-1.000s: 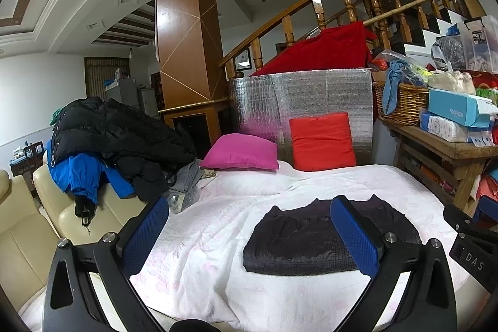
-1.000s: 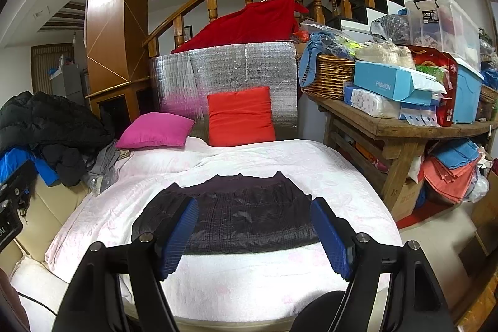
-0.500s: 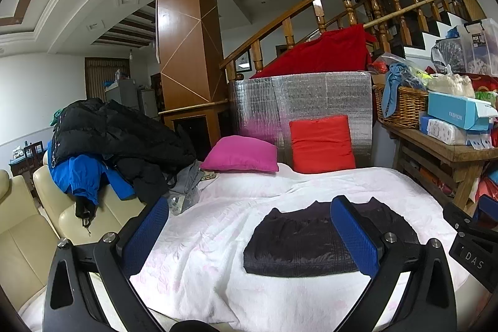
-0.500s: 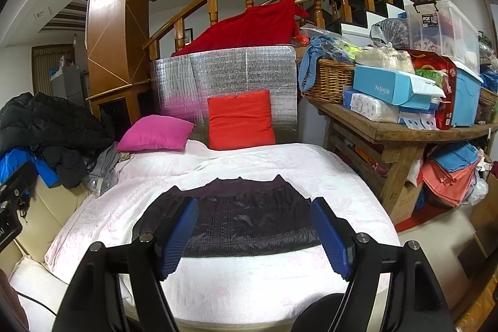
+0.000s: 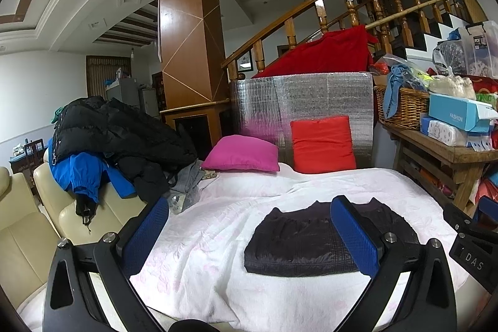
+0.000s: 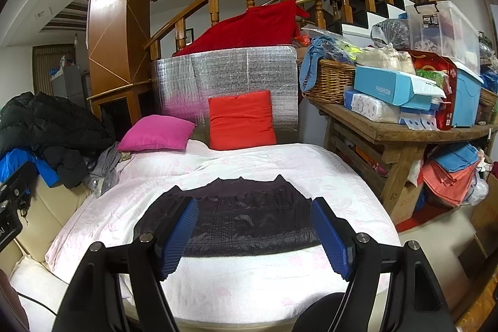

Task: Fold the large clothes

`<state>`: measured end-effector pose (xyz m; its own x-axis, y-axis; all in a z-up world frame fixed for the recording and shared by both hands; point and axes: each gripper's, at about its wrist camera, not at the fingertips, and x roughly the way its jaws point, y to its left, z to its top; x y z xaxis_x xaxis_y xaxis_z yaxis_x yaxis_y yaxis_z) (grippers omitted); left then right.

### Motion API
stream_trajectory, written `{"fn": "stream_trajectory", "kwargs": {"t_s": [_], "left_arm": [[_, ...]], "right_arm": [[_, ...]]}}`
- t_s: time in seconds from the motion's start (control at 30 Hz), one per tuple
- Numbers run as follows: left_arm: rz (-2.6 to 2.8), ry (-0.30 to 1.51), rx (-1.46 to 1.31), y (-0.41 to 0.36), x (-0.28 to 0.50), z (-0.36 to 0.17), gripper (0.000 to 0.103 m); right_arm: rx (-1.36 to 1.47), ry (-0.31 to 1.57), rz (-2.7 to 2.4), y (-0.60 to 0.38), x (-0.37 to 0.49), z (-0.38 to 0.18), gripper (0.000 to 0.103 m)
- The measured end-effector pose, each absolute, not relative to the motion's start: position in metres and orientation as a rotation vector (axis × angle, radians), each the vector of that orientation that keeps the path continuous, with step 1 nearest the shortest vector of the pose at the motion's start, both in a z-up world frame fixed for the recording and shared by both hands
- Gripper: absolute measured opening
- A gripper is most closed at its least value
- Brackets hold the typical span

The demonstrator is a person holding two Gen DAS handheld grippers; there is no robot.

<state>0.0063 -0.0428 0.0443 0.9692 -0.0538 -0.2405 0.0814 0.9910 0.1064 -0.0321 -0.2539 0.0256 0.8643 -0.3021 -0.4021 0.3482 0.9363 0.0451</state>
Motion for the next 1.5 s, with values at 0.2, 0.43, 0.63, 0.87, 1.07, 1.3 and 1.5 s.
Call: {"fn": "stream_trajectory", "kwargs": {"t_s": [0.2,0.43,0.63,0.87,1.07,1.3,1.5], "left_arm": [[-0.067,0.248,0.11,-0.041,0.009,0.042,0.103],[-0.056,0.26,0.103,-0.039,0.015,0.04,0.103],[-0.054,0.272,0.103,-0.039,0.019,0.038,0.103],[-0.057,0.275,0.109,-0.04,0.018,0.038,0.103],[-0.054,0.26,0.111,-0.037,0.013,0.04,0.103],[-0.054,0.257,0.108,-0.035,0.014,0.04,0.103],[-0.056,0.279,0.109,-0.037,0.024,0.035,0.103]], "right_arm": [[0.109,0.411,-0.34,-0.25,-0.029,0.024,0.078],[0.103,0.422,-0.331,-0.246,-0.022,0.022,0.078],[0.103,0.424,-0.325,-0.244,-0.018,0.022,0.078],[0.112,0.425,-0.325,-0.244,-0.018,0.021,0.078],[0.11,0.415,-0.321,-0.243,-0.022,0.023,0.078],[0.112,0.419,-0.323,-0.241,-0.02,0.023,0.078],[0.105,0.437,-0.319,-0.241,-0.009,0.02,0.078]]}}
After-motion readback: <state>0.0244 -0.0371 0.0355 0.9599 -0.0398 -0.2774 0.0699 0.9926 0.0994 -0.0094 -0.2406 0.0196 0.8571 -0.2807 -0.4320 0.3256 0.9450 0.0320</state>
